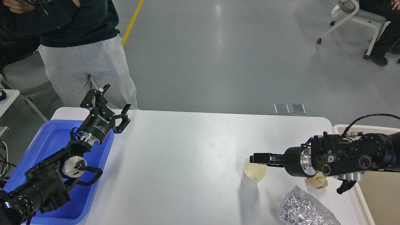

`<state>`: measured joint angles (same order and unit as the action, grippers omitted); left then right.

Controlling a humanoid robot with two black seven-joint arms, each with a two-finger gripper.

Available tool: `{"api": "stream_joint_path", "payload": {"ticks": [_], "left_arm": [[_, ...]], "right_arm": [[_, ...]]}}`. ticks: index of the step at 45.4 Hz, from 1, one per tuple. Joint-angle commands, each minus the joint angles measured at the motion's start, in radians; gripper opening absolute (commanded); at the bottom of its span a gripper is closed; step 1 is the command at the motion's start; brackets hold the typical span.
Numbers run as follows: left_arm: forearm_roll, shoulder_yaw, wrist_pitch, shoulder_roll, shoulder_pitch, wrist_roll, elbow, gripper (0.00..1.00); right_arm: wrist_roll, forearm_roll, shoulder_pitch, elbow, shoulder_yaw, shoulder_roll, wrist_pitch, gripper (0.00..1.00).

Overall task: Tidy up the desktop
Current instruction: 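Move the right gripper to the white paper cup and grasp it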

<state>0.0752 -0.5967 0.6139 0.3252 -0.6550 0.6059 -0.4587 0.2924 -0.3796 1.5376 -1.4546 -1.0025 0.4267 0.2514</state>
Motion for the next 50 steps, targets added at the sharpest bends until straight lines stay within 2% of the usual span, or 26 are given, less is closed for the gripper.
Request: {"api": "stream_joint_path", "payload": {"ticks": [1, 17, 39, 44, 50], "left_arm": [[0.000, 0.000, 0.000, 0.000, 0.000, 0.000, 0.000, 1.00], [0.000, 0.000, 0.000, 0.000, 0.000, 0.002, 0.000, 1.00], [0.000, 0.000, 0.000, 0.000, 0.000, 0.002, 0.000, 1.00], [0.000, 0.000, 0.000, 0.000, 0.000, 0.002, 0.000, 1.00], [0.000, 0.000, 0.000, 0.000, 0.000, 0.002, 0.000, 1.00]], "right_arm": [[-0.001, 0.004, -0.051, 0.066, 0.004, -0.032, 0.014, 1.00], [-0.006, -0.012, -0.172, 0.129, 0.091, -0.069, 0.054, 0.98], [-0.004, -0.022, -0.243, 0.235, 0.090, -0.074, 0.049, 0.97], [-0.004, -0.047, -0.248, 0.235, 0.088, -0.071, 0.048, 0.95], [-0.001, -0.081, -0.252, 0.235, 0.087, -0.065, 0.048, 0.82]]}}
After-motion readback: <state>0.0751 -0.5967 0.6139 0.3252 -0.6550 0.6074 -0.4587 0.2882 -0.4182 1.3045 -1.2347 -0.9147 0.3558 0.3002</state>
